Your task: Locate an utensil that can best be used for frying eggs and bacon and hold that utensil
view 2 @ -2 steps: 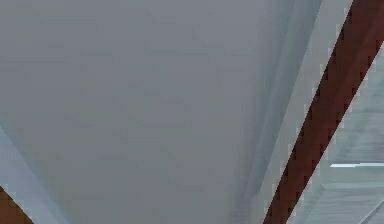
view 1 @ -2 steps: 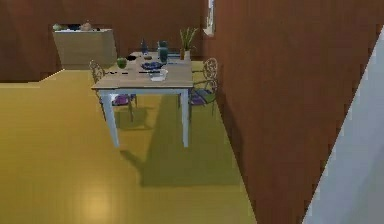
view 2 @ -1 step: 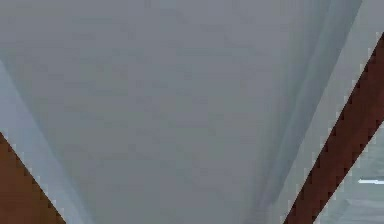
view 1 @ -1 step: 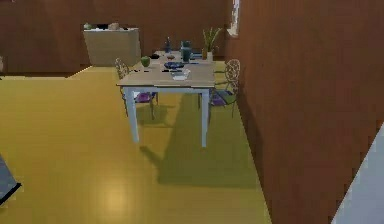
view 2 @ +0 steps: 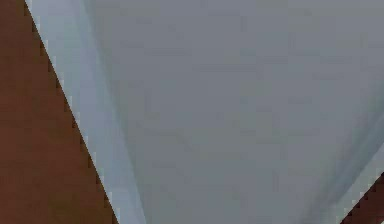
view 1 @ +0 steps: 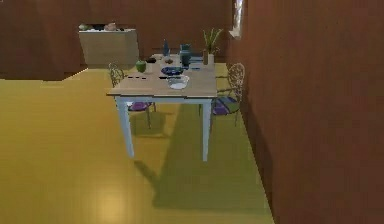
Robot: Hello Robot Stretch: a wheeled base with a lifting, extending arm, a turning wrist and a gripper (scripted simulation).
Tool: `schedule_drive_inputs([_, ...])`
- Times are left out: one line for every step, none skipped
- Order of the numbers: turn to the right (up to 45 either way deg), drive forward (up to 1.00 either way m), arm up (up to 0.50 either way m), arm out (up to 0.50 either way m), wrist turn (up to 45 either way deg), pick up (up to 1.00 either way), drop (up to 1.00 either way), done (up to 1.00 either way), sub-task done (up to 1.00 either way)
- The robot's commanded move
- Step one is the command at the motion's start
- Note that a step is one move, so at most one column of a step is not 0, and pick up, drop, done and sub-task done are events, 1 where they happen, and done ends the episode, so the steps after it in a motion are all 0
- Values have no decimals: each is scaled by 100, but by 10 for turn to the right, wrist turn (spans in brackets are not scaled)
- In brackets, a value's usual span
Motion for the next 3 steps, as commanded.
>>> schedule_drive_inputs([-30, 0, 0, 0, 0, 0, 0, 0, 0])
schedule_drive_inputs([0, 100, 0, 0, 0, 0, 0, 0, 0])
schedule_drive_inputs([-120, 0, 0, 0, 0, 0, 0, 0, 0])
